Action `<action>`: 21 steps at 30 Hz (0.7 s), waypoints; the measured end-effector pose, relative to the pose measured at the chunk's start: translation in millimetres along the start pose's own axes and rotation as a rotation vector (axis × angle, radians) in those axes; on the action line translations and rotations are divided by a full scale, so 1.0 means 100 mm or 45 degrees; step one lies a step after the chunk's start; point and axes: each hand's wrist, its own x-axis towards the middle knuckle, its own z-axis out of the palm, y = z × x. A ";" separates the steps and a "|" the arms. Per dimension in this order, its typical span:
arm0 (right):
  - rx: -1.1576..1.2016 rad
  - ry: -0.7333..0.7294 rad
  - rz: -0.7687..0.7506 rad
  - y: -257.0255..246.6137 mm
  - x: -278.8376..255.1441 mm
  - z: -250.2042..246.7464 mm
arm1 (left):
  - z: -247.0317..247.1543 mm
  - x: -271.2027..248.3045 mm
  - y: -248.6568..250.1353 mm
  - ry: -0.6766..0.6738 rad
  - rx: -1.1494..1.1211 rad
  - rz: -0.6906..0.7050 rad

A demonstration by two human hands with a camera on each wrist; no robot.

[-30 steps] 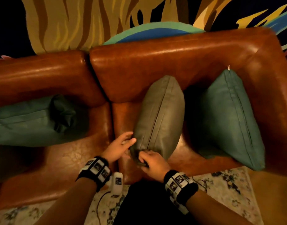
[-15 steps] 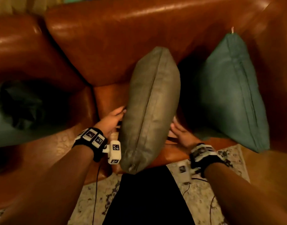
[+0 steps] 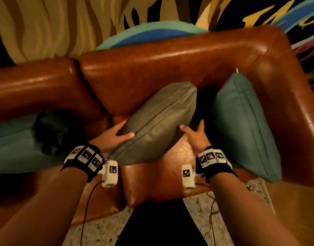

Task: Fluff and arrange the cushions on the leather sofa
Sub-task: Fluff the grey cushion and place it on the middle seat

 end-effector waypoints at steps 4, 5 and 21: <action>-0.094 0.076 -0.249 -0.65 0.47 -0.04 | 0.11 -0.28 -0.58 0.151 -0.255 -0.088; -0.137 0.059 -0.278 -0.79 0.55 0.00 | 0.16 -0.31 -0.66 0.214 -0.398 -0.185; 0.164 0.043 -0.085 -0.81 0.69 -0.60 | -0.18 -0.12 -0.13 0.561 -1.297 -0.038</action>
